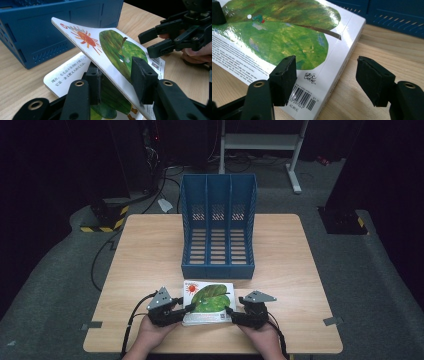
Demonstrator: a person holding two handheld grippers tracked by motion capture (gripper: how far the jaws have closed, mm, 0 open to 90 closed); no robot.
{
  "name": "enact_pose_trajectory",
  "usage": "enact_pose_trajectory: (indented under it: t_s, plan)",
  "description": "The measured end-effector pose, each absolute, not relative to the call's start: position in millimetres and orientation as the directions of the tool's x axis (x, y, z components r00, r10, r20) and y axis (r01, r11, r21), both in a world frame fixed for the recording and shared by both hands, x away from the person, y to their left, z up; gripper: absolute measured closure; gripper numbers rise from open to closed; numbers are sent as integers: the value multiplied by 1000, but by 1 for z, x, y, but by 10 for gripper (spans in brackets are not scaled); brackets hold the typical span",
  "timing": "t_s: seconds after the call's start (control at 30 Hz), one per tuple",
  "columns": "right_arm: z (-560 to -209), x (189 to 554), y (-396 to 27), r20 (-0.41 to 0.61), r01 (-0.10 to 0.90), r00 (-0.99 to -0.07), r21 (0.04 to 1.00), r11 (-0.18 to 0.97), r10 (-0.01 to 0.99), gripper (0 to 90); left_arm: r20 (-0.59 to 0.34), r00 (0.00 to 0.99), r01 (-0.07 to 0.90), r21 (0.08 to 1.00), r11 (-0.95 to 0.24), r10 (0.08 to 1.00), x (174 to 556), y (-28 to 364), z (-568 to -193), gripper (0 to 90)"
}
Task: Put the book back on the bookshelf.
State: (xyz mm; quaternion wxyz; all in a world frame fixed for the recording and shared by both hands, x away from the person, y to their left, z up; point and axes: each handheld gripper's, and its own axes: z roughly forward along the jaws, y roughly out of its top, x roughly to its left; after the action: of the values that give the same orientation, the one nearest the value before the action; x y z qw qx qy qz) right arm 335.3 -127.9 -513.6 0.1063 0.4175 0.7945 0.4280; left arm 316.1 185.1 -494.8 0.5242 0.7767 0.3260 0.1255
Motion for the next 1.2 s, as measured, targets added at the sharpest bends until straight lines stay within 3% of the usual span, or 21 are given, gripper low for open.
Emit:
enact_pose_trajectory:
  t_s: [0.23, 0.67, 0.87, 1.2]
  plan:
    - [-515, 339, -128, 271, 609, -629, 754, 245, 728, 255, -78, 780, 306, 913, -269, 621, 310, 183, -491, 627]
    - [-521, 355, -126, 441, 696, -593, 701, 153, 673, 161, -32, 795, 255, 924, -286, 606, 306, 182, -488, 627]
    - [-520, 355, -126, 435, 695, -596, 701, 161, 675, 185, -59, 794, 280, 919, -278, 606, 308, 183, -489, 626]
    - [-512, 347, -128, 354, 640, -606, 749, 172, 712, 330, -103, 751, 351, 899, -263, 652, 313, 187, -493, 612]
